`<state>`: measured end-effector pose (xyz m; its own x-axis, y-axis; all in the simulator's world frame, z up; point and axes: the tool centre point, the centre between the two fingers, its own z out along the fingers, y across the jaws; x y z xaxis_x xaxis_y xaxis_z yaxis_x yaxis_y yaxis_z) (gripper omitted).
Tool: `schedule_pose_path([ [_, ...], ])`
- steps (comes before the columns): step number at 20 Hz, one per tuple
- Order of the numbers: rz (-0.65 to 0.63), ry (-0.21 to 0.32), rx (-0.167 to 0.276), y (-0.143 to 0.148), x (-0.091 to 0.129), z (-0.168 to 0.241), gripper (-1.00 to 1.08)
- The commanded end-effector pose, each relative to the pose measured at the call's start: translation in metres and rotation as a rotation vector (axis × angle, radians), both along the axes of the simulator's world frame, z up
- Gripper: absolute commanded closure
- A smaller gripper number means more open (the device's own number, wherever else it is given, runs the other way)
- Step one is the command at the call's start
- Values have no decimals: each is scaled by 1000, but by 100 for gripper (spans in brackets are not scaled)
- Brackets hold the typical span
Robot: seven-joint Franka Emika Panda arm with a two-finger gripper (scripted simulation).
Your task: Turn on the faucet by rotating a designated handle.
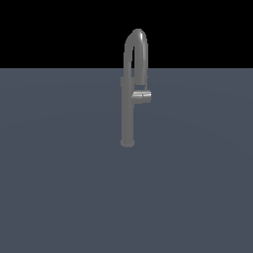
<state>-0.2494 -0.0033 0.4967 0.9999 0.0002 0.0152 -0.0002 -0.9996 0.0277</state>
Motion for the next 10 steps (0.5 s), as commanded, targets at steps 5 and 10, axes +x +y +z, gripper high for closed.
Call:
schedule_pose_path([
  [5, -5, 6, 5, 0, 2, 0, 108],
  [10, -25, 28, 24, 2, 10, 0, 108],
])
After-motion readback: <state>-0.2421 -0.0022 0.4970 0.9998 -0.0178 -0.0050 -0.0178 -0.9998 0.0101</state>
